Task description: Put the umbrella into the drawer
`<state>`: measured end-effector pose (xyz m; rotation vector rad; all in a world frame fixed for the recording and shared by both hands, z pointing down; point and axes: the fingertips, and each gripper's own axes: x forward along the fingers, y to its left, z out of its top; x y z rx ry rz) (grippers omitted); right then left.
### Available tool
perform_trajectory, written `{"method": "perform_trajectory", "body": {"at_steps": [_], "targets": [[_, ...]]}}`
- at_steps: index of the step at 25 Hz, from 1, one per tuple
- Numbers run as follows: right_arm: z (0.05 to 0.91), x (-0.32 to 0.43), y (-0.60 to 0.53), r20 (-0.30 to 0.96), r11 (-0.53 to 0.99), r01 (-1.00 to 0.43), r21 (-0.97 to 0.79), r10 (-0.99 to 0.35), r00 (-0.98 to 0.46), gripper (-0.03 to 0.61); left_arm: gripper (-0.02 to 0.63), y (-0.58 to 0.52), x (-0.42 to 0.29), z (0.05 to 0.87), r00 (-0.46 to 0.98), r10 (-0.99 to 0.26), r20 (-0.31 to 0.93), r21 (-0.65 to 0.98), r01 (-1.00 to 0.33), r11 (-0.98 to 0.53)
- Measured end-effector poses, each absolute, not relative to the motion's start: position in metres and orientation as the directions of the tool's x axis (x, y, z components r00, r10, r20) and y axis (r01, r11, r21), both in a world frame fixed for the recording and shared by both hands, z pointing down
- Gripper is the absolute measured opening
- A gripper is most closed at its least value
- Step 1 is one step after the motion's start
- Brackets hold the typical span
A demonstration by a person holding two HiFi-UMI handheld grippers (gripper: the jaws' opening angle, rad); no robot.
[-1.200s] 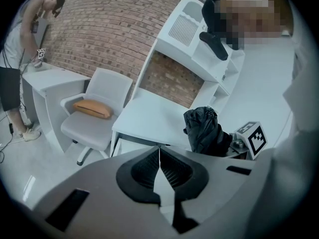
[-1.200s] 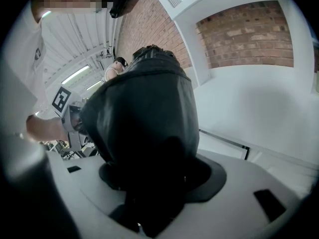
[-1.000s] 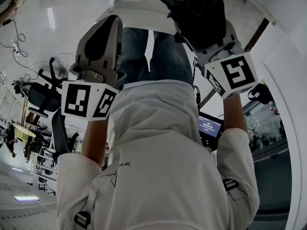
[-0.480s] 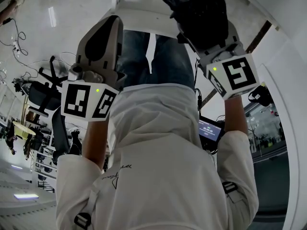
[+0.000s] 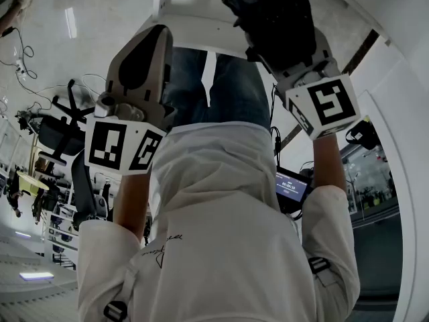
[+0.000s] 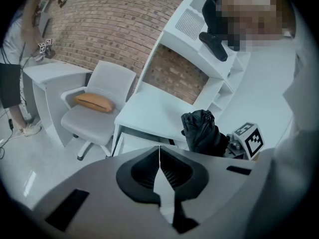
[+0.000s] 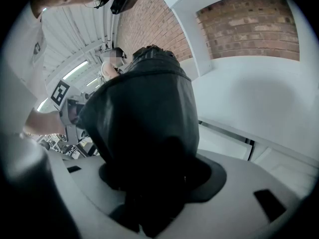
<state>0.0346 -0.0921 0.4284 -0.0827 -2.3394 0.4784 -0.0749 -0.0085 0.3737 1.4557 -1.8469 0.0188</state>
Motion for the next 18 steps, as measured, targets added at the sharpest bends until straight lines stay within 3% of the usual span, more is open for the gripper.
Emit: {"method": "perform_trajectory", "body": {"at_steps": [18], "targets": [[0.458, 0.033, -0.085, 0.695, 0.93, -0.064, -0.362, 0.223, -0.683, 0.25, 0.018, -0.007, -0.074, 0.381, -0.04, -0.824, 0.565, 0.437, -0.833, 0.34]]}}
